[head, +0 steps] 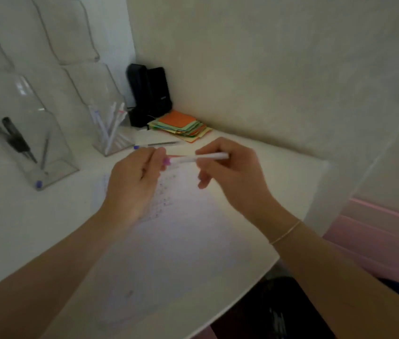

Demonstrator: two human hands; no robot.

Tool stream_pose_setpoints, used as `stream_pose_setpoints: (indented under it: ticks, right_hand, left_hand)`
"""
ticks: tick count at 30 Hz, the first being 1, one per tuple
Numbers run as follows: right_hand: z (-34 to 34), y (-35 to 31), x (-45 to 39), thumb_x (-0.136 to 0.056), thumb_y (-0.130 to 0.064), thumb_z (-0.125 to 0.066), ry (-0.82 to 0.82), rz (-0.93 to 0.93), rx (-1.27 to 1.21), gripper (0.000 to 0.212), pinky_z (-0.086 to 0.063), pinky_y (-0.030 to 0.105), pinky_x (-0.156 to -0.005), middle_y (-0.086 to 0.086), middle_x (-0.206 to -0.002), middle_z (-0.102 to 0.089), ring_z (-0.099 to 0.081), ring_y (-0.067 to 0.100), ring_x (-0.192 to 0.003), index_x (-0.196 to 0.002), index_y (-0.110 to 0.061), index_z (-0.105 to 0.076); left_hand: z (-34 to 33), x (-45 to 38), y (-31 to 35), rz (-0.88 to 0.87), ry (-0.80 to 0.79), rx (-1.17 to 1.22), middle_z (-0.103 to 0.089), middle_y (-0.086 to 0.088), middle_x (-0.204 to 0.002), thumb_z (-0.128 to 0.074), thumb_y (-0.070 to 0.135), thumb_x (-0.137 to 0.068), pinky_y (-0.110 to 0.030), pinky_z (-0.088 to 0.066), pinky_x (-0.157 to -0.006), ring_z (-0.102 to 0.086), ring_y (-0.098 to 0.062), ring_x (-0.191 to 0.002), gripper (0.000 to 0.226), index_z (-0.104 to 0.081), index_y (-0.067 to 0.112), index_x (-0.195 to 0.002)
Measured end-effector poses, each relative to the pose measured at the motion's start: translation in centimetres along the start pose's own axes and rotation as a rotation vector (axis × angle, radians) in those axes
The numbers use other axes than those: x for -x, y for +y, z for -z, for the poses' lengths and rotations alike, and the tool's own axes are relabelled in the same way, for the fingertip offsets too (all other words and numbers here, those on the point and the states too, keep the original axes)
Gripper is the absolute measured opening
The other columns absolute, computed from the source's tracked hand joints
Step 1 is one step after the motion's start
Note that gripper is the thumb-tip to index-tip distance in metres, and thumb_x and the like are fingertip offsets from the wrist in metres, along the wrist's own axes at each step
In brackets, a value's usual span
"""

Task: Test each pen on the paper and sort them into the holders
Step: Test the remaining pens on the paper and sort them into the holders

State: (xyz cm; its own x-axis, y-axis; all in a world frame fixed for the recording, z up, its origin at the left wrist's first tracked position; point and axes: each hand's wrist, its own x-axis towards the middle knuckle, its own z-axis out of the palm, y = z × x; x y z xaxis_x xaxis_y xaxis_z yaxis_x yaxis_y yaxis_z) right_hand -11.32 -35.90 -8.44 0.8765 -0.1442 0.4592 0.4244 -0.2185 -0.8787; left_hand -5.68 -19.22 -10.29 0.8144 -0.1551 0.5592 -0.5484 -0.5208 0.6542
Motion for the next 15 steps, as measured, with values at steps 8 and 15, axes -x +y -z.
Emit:
stream_pose_setpoints:
  ticks: [8,15]
  right_hand:
    - [16.1,2.7,10.0,-0.083,-0.012,-0.052,0.801,0.014,0.438,0.021,-0.041,0.036,-0.046,-0.003,-0.055,-0.052,-0.049,0.02,-0.048,-0.072,-0.03,-0.053]
    - [20.3,13.7,18.5,-0.094,-0.025,-0.046,0.411,-0.731,0.824,0.02,-0.05,0.041,-0.072,0.014,-0.083,-0.064,-0.062,0.035,-0.081,-0.083,-0.01,-0.051]
  left_hand:
    - [-13.0,2.6,6.4,-0.326,-0.515,-0.157,-0.058,-0.001,-0.124,-0.038,0.027,-0.096,-0.036,-0.04,-0.097,-0.055,-0.022,-0.111,0.037,-0.048,0.02,-0.132]
    - [-18.2,4.9,10.1,-0.459,-0.652,-0.368,-0.049,-0.001,-0.131,-0.034,0.046,-0.09,-0.037,-0.027,-0.1,-0.044,-0.025,-0.119,0.046,-0.049,0.024,-0.128]
